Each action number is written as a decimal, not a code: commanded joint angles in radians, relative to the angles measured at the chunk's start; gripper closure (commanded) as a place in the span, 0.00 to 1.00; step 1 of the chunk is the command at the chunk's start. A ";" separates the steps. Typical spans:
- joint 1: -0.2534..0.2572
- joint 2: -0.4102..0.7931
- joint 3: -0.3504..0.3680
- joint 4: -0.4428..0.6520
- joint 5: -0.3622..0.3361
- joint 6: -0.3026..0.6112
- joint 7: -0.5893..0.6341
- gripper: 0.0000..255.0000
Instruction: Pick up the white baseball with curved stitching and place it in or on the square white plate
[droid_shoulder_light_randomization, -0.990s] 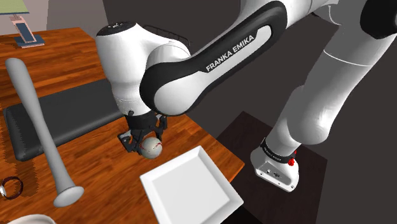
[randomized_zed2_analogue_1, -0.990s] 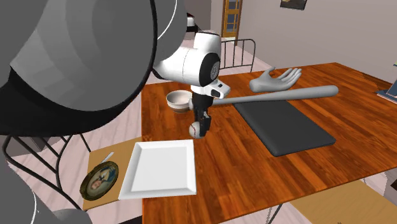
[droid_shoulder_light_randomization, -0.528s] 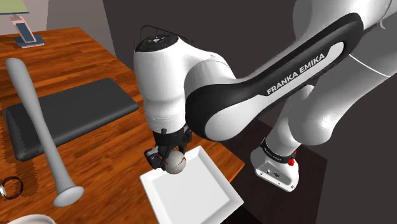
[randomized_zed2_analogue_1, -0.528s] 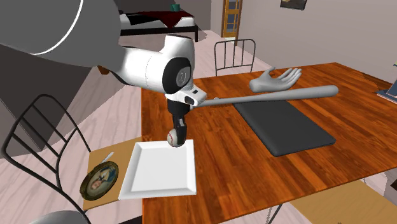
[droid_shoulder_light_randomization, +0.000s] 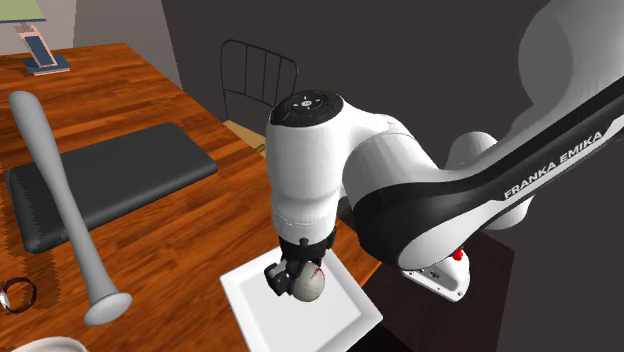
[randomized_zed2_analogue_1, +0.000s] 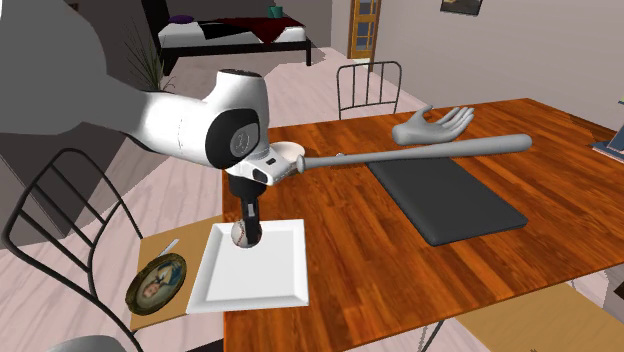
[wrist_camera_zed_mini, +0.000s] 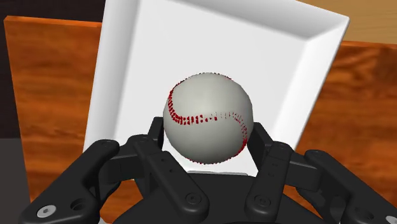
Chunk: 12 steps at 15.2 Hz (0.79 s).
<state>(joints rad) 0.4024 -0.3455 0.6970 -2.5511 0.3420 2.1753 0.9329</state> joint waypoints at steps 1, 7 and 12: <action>-0.002 0.015 0.008 -0.018 0.000 0.032 0.001 1.00; -0.019 0.092 0.041 -0.051 -0.024 0.137 0.021 1.00; -0.032 0.144 0.060 -0.067 -0.048 0.200 0.040 1.00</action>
<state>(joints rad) 0.3705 -0.2044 0.7562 -2.6147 0.2945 2.3690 0.9725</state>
